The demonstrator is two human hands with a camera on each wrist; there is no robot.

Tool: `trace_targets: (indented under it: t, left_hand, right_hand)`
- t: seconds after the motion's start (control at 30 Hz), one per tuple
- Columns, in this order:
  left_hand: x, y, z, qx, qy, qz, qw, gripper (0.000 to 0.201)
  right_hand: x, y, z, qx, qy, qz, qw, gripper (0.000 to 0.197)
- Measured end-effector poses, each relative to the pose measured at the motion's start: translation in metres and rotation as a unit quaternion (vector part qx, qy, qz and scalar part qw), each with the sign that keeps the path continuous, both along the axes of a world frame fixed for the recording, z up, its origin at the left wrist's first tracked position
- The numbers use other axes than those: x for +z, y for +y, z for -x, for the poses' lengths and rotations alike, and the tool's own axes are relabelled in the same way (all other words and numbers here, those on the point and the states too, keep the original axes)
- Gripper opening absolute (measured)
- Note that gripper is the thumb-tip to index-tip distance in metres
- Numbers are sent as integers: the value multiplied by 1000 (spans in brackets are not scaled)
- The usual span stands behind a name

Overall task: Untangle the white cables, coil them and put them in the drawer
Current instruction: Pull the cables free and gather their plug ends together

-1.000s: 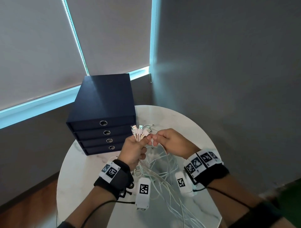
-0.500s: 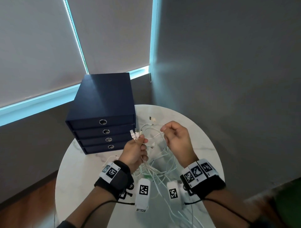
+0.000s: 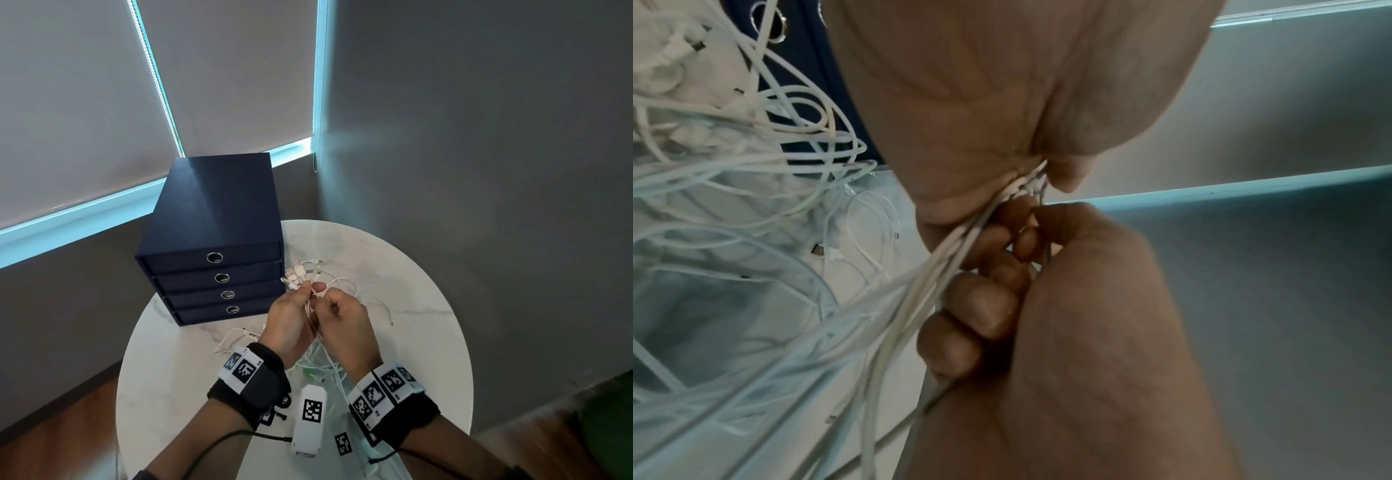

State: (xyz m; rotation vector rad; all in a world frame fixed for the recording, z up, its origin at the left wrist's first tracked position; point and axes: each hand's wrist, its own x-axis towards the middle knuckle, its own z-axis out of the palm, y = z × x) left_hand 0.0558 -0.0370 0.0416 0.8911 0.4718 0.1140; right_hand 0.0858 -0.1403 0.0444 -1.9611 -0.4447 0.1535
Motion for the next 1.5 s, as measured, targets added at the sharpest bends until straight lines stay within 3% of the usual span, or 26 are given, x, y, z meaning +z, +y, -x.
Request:
trace_targets:
  t: [0.17,0.33,0.5,0.6,0.67,0.73,0.83,0.97,1.07,1.1,1.17,1.2,1.27,1.33,1.4,1.5]
  left_hand:
    - [-2,3,-4,84,3,-30,996,27]
    - [7,30,-2,171,-53,89,980,35]
    - [24,76,6,205,-115,110,966,38]
    - [32,89,7,205,-133,98,965,40]
    - [36,90,7,200,-140,90,966,40]
    - [38,86,7,191,-139,78,969,40]
    - [39,81,4,181,-142,65,971,39]
    - [42,81,2,187,-146,62,969,39]
    - [41,74,1,170,-142,62,973,39]
    - [39,68,0,160,-139,61,975,39]
    - [36,53,-5,133,-132,55,981,37]
    - [35,44,-7,118,-127,51,983,36]
    - [33,25,-12,87,-117,48,988,36]
    - [33,3,-18,55,-109,48,991,35]
    - [33,-18,-22,22,-102,44,994,34]
    - [36,-32,-25,18,-98,44,994,31]
  right_hand:
    - [-8,-8,2,111,12,21,993,35]
    - [-45,-56,-20,150,15,105,983,32]
    - [-107,-163,-60,59,80,242,965,34]
    - [-123,-232,-66,-28,117,286,951,36]
    - [-135,-275,-74,-87,140,334,928,26]
    - [-141,-308,-84,-111,154,421,887,14]
    - [-125,-331,-90,-137,180,468,854,27]
    - [-101,-352,-91,-230,161,480,831,21]
    - [-115,-367,-85,-223,145,546,794,33]
    - [-119,-364,-87,-205,158,547,796,43]
    - [-106,-333,-96,-188,175,490,833,46]
    - [-90,-304,-99,-189,182,424,867,39]
    - [-57,-243,-105,-165,110,271,942,25]
    - [-21,-174,-93,-94,69,110,987,24]
    - [12,-107,-67,46,102,-31,993,34]
    - [27,-44,-36,187,203,-114,954,37]
